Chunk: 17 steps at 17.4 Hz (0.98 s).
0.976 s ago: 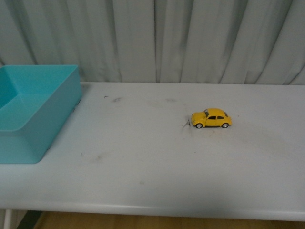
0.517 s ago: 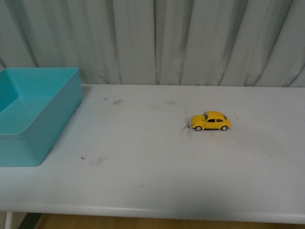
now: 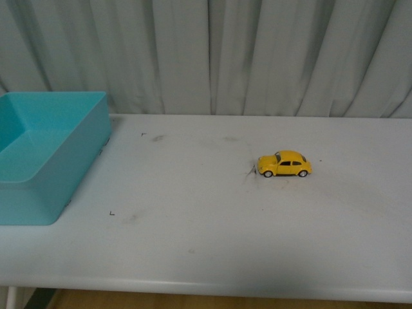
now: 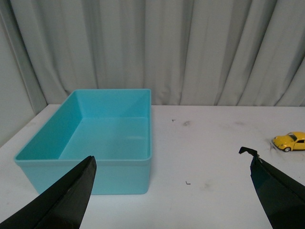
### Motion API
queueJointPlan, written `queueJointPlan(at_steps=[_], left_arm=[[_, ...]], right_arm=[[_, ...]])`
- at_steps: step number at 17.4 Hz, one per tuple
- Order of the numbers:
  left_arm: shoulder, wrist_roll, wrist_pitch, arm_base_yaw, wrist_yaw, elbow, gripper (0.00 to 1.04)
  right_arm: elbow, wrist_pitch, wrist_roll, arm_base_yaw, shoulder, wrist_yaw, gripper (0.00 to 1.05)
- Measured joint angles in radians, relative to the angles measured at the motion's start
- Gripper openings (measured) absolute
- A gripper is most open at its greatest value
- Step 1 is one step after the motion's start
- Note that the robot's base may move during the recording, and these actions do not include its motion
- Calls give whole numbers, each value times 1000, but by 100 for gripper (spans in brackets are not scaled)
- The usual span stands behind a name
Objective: Wind up and store yellow beetle toy
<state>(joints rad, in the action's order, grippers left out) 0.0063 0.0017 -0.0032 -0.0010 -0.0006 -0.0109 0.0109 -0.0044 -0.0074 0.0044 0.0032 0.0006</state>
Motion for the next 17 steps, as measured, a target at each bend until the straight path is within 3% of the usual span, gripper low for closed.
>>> queueJointPlan(at_steps=[17], left_arm=[[0, 0, -1, 0, 0, 0, 98]], right_arm=[[0, 0, 0, 0, 1, 0, 98]])
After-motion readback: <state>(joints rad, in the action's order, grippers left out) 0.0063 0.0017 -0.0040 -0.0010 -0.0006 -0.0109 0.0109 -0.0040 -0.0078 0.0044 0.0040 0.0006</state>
